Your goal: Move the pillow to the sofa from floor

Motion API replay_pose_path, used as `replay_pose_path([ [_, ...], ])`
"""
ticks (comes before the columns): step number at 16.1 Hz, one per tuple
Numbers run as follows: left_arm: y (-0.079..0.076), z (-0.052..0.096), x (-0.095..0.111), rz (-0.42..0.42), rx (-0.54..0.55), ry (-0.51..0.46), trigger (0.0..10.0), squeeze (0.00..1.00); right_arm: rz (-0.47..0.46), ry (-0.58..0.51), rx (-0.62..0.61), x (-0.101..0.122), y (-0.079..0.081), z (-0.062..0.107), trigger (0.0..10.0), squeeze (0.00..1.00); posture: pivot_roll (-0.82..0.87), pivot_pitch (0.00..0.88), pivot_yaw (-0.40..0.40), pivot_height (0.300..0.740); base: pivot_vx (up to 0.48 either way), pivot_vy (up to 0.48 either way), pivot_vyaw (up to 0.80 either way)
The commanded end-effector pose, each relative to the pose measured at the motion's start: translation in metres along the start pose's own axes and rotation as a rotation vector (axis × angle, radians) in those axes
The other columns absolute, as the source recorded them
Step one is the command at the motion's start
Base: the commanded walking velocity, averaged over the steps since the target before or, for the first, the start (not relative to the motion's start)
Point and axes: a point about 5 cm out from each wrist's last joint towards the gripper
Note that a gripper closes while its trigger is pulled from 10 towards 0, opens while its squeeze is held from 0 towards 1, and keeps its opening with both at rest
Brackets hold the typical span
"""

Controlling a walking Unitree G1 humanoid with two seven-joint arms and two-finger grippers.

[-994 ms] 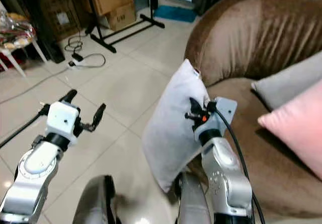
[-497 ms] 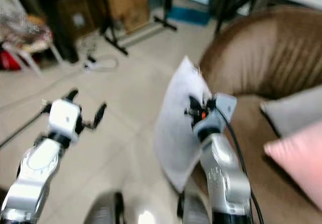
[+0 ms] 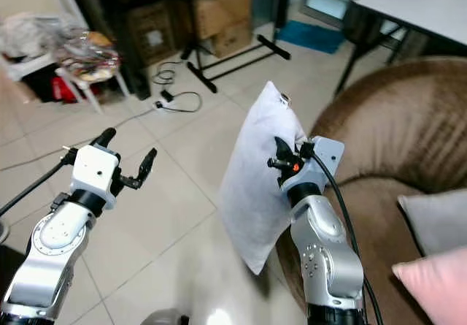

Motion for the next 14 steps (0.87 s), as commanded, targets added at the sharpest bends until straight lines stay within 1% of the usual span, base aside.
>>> replay_pose_path([
  [1, 0.0000, 0.0023, -0.0020, -0.008, -0.002, 0.011, 10.0, 0.00, 0.008, -0.044, 0.014, 0.0063, 0.0041, 0.0015, 10.0, 0.00, -0.08, 0.000, 0.049, 0.740, 0.000, 0.000, 0.00],
  [2, -0.0001, 0.0025, -0.0028, -0.004, -0.001, 0.018, 10.0, 0.00, 0.058, -0.029, -0.022, 0.0031, 0.0002, -0.0001, 10.0, 0.00, -0.08, 0.000, 0.051, 0.740, 0.000, 0.000, 0.00],
  [5, -0.0003, 0.0014, -0.0032, -0.012, 0.001, 0.020, 10.0, 0.00, 0.045, -0.043, -0.041, 0.0035, -0.0033, 0.0004, 10.0, 0.00, -0.09, 0.000, 0.055, 0.740, 0.000, 0.000, 0.00],
  [10, 0.0032, -0.0019, 0.0021, 0.005, 0.001, -0.022, 10.0, 0.00, 0.038, -0.058, -0.023, 0.0071, 0.0019, -0.0069, 10.0, 0.00, -0.08, 0.000, 0.053, 0.740, 0.000, 0.000, -0.78],
  [14, 0.0039, -0.0016, 0.0021, 0.008, -0.001, -0.024, 10.0, 0.00, 0.028, -0.064, -0.028, 0.0073, 0.0018, -0.0084, 10.0, 0.00, -0.08, 0.000, 0.054, 0.740, 0.282, 0.000, -0.80],
])
Point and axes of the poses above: a point about 5 cm out from each wrist's last joint towards the gripper, its own z axis pointing back from the gripper into the wrist, its own x axis along the axis of the wrist's last joint, y = z × x, and after that the axes turned 12 degrees about -z, right-handed
